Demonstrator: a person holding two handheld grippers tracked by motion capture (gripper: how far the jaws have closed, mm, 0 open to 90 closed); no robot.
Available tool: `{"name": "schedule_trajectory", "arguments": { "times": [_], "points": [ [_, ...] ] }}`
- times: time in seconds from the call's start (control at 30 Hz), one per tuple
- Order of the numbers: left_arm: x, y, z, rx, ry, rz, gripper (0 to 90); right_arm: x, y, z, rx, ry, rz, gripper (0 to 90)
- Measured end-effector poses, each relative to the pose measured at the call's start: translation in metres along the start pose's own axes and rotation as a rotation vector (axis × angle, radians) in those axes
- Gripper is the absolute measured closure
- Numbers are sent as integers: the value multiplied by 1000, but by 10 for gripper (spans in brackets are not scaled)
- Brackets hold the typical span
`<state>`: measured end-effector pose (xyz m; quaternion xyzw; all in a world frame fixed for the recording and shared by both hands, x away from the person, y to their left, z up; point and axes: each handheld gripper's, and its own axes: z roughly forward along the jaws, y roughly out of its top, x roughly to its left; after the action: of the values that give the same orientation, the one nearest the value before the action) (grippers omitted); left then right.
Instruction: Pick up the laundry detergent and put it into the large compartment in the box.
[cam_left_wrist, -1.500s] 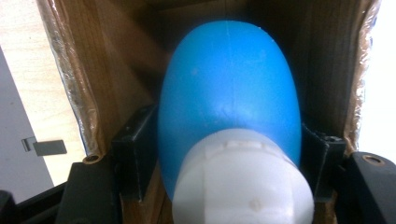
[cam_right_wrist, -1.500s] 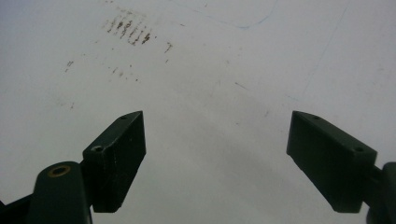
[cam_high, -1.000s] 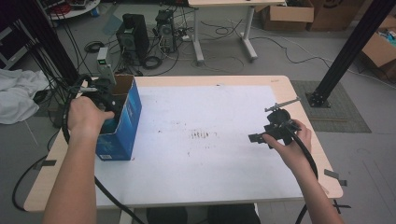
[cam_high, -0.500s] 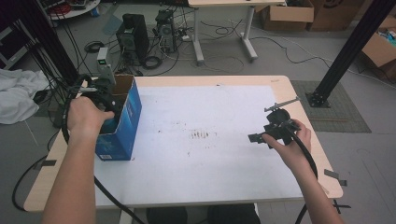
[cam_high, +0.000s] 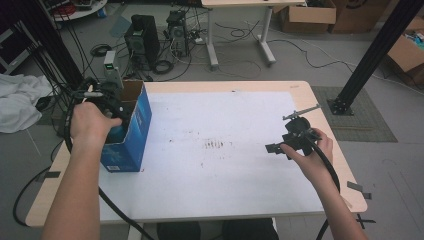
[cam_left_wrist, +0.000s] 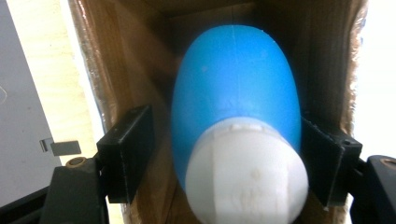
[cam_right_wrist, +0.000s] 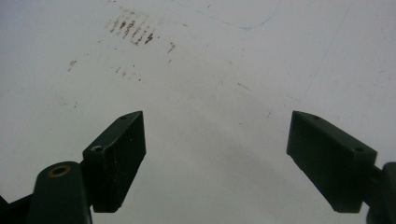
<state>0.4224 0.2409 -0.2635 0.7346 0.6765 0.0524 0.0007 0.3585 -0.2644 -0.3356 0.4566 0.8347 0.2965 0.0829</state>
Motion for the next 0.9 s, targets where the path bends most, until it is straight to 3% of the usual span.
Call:
{"name": "schedule_trajectory", "arguments": {
  "times": [0.23, 0.53, 0.9],
  "points": [
    [-3, -2, -20, -43, 8, 19, 225, 1, 0, -1, -2, 2, 0, 196],
    [-19, -6, -50, -96, 4, 102, 183, 2, 0, -3, -7, -1, 6, 196],
    [-75, -7, -65, -172, -45, 284, 156, 6, 6, -8, -9, -2, -4, 193]
  ]
}}
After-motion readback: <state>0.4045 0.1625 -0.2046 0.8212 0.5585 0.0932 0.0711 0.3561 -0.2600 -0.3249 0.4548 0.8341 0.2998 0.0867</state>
